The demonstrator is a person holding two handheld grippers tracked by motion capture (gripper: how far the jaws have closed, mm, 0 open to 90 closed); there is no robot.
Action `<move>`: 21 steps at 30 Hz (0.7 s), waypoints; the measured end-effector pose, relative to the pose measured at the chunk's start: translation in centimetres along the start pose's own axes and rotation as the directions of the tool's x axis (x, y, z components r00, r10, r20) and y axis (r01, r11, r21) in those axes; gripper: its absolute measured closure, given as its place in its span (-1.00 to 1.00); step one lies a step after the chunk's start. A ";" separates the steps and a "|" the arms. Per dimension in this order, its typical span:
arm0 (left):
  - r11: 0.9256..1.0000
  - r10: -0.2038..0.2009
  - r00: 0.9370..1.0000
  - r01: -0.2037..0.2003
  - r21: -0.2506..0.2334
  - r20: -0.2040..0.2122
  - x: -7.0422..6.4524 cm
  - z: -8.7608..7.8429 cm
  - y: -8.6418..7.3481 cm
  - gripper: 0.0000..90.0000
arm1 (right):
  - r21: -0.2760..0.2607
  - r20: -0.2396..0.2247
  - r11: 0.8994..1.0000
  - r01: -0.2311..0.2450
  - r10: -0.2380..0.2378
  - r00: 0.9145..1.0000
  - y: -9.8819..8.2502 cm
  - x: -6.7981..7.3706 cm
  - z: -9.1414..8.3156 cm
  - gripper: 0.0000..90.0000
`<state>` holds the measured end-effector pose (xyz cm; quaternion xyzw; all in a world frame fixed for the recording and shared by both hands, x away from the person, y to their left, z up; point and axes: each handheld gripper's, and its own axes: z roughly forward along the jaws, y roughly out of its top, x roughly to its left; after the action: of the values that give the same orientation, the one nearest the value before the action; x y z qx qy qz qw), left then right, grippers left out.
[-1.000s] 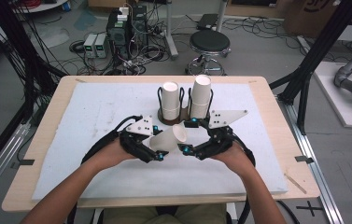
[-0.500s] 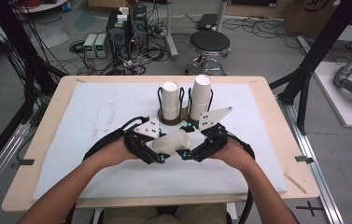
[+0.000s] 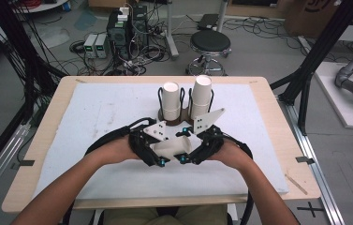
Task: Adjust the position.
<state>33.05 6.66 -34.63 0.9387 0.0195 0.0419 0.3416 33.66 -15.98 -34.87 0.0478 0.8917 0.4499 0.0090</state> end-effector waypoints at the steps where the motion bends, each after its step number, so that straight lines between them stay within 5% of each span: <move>1: 1.000 0.000 1.000 0.000 0.006 0.006 0.0 0.1 0.0 -0.31 | 0.007 -0.010 1.000 0.001 -0.001 1.000 0.0 0.0 0.1 -0.43; 16: 0.999 -0.003 0.999 0.002 0.033 0.033 -0.2 0.8 -0.1 -0.31 | 0.070 -0.038 0.997 0.037 -0.034 0.999 -0.2 0.1 0.9 -0.23; 21: 0.999 0.004 1.000 -0.003 -0.039 0.027 -0.2 0.6 -0.6 -0.45 | 0.065 -0.033 0.997 0.038 -0.036 0.999 -0.4 0.0 0.7 -0.24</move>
<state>32.90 6.70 -35.52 0.9324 0.0125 0.0300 0.3599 33.65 -15.61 -35.58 0.0245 0.9067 0.4210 0.0017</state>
